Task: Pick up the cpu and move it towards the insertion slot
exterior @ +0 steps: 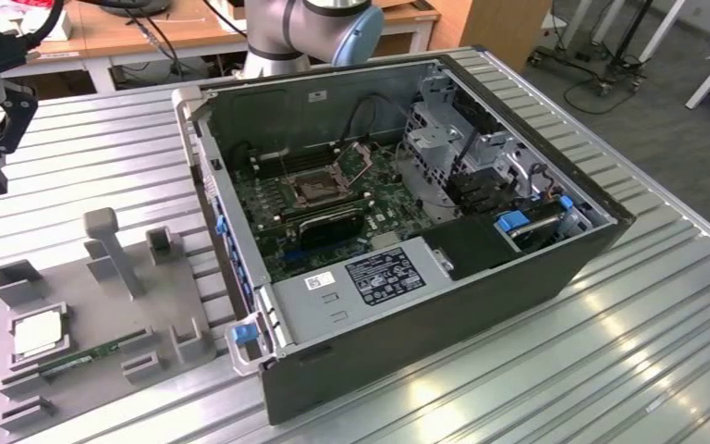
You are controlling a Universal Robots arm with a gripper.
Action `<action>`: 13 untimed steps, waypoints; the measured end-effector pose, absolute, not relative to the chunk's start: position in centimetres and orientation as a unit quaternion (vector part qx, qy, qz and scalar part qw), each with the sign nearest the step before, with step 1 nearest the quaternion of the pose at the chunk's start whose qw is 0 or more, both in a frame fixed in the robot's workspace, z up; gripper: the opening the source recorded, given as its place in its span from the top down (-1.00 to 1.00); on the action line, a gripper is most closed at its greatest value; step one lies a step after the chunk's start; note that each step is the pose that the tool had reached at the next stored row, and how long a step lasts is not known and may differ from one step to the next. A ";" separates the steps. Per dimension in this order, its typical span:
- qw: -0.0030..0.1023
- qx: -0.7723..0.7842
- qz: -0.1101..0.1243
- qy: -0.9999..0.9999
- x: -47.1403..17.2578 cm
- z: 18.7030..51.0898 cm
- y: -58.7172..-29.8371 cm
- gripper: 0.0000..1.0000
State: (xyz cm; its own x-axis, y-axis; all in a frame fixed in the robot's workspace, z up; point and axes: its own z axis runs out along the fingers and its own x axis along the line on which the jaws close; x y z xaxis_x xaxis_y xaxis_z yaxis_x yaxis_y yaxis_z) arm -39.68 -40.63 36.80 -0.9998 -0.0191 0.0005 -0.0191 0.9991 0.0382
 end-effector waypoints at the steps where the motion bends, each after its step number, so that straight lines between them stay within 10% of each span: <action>1: 0.000 0.010 -0.019 -1.000 -39.7 36.8 -40.6 0.79; 13: 0.000 0.010 -0.019 -1.000 -39.7 36.2 -40.6 0.79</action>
State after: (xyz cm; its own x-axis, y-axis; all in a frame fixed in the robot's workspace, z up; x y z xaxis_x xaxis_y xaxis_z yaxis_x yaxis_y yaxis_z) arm -39.68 -40.63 36.19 -0.9998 -0.0191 0.0005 -0.0191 0.9991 0.0382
